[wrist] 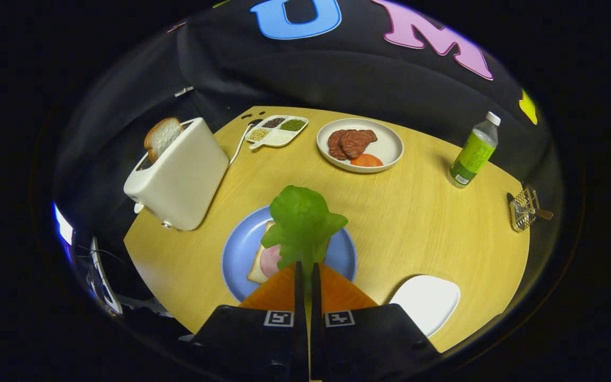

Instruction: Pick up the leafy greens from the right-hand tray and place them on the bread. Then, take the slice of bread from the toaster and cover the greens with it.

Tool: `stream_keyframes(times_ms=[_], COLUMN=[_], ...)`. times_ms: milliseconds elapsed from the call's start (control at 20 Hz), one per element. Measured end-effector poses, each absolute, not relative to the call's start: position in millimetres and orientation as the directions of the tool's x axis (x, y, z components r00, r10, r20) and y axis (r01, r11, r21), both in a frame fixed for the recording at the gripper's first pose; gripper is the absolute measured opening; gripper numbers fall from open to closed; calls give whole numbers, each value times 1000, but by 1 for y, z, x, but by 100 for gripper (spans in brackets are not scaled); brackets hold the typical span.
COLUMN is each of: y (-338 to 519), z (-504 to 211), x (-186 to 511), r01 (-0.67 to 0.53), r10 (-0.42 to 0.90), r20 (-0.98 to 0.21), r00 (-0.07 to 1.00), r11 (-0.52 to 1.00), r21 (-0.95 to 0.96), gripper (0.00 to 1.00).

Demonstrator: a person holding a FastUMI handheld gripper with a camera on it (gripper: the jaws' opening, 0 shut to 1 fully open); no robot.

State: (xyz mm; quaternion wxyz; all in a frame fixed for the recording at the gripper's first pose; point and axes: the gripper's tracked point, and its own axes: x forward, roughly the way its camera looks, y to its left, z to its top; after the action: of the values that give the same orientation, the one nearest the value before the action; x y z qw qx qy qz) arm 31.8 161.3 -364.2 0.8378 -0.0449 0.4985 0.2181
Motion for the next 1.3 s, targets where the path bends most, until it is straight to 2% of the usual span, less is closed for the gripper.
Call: stream_keyframes(times_ms=[400,500,650,700,1050,1200,1250,1300], y=[185,187,191,192,192,197,199,204], z=[-396,-402,-405,-405,-406,-394,-389,-381], x=[34,33,33,33,36,43,45,47], r01=[-443,-447,-448,-450,-442,-417,-408,-402], r10=[248,232,220,216,205,227,239,253], r20=[-888,-896,-900,-900,-898,-878,-870,-861], r00=[387,378,378,378,390,421,432,441], r11=[895,893,893,893,897,908,912,914], r21=[57,43,30,25,12,35,47,63], gripper=[14,21,39,41,84,89,95,97])
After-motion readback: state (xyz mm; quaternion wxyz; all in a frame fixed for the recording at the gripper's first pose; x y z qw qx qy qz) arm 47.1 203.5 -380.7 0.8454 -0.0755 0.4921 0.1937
